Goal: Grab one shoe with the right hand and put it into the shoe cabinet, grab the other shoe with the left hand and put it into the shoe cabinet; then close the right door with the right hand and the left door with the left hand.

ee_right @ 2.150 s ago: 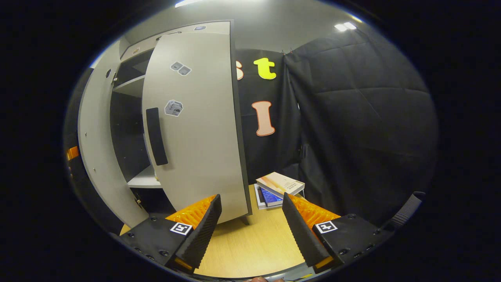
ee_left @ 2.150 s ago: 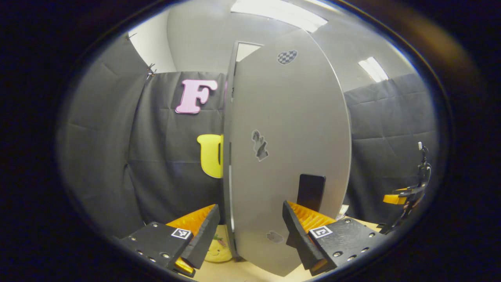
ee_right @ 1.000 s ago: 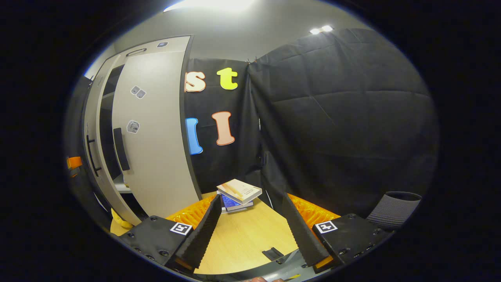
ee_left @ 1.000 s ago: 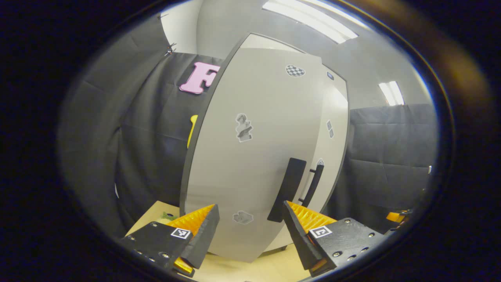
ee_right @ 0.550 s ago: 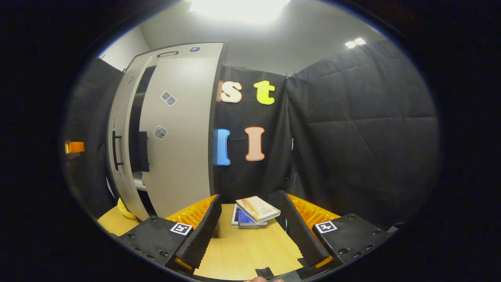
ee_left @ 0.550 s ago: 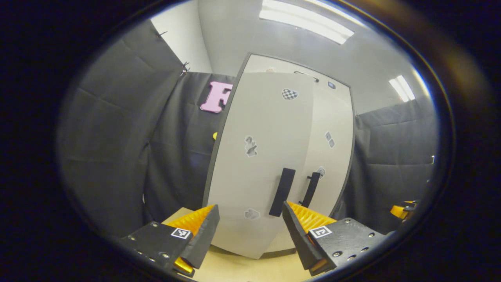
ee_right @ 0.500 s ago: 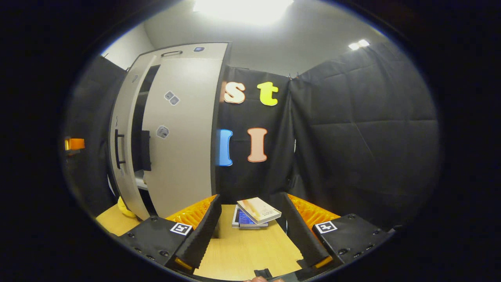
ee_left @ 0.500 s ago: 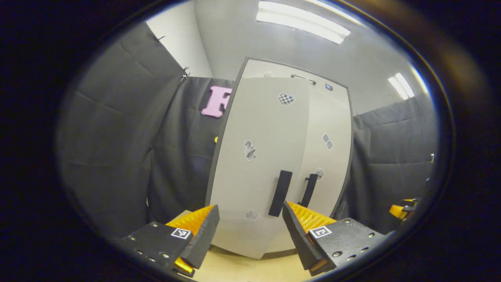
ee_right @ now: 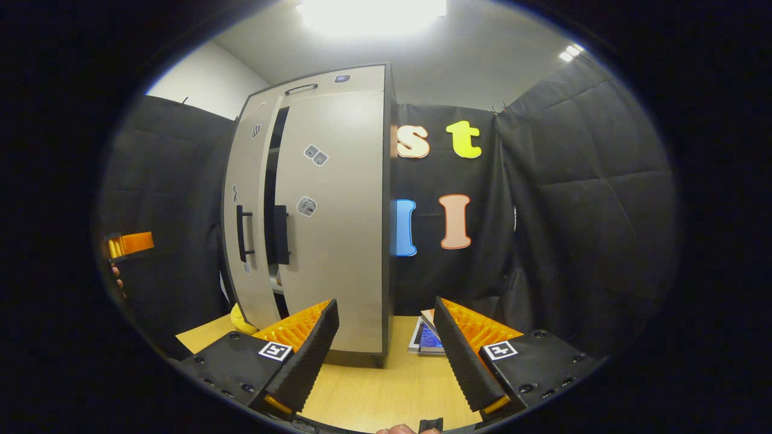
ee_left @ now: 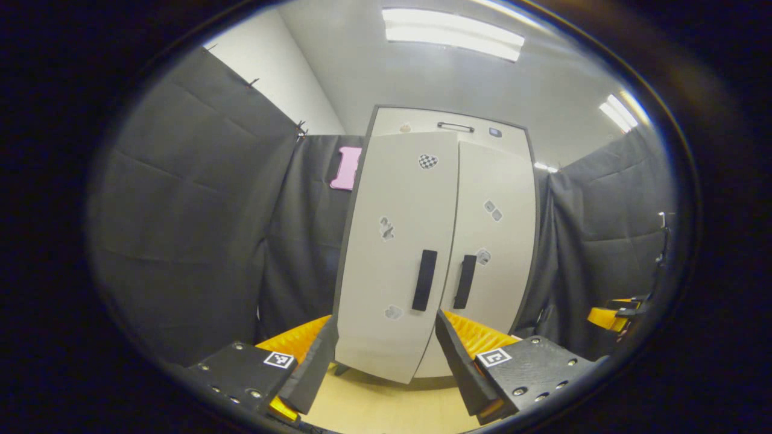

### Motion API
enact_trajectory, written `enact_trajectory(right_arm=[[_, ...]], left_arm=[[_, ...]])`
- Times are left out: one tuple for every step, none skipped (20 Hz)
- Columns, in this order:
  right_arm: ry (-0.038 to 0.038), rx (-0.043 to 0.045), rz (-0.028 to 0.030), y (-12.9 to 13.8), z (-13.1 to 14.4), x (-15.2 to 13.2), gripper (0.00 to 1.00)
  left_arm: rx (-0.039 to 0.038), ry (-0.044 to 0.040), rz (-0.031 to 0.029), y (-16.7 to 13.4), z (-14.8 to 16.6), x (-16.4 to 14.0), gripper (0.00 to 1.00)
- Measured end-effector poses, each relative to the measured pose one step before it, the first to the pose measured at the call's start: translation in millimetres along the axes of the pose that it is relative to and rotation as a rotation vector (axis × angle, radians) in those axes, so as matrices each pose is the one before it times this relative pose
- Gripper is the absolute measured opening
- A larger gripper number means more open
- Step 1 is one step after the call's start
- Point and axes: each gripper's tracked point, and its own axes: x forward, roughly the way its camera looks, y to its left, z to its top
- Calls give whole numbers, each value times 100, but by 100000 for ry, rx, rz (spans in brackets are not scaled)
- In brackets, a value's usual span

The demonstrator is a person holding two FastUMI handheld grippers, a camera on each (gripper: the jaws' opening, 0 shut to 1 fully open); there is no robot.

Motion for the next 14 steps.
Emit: enact_trajectory(right_arm=[[402,390,907,89,-190,-13,99],[350,422,539,59,-207,136,99],[290,632,246,63,-148,172,96],[405,1010,298,136,-248,192,97],[684,1343,794,240,-294,197,99],[915,1547,1056,319,-325,243,99],[1048,1102,740,241,-333,355,99],[913,212,166,113,-384,295,99],[801,-396,-419,-23,-313,398,96],[893,-520,-524,73,-386,459,96],[862,-189,-455,54,-315,521,99],[727,57,-404,209,-390,363,96],[1069,36,-590,255,-388,432,98],[1439,-91,-601,186,-460,395,93]], left_arm=[[-3,2096,523,-185,-719,-162,92],[722,1284,332,-191,-516,-342,93],[1218,644,487,-64,-224,-171,93],[1037,270,239,-27,-89,-85,93],[834,96,697,62,-100,-13,93],[133,-324,1246,218,-1,166,93],[-689,120,424,112,-120,25,93],[-953,527,-326,-100,-247,101,94],[-466,287,386,221,-297,253,94],[152,123,131,248,-154,185,94],[717,134,-260,199,-78,324,94],[1236,-14,-274,206,-17,407,94],[1095,-122,-412,318,-84,505,94],[546,-242,-324,290,52,465,93]])
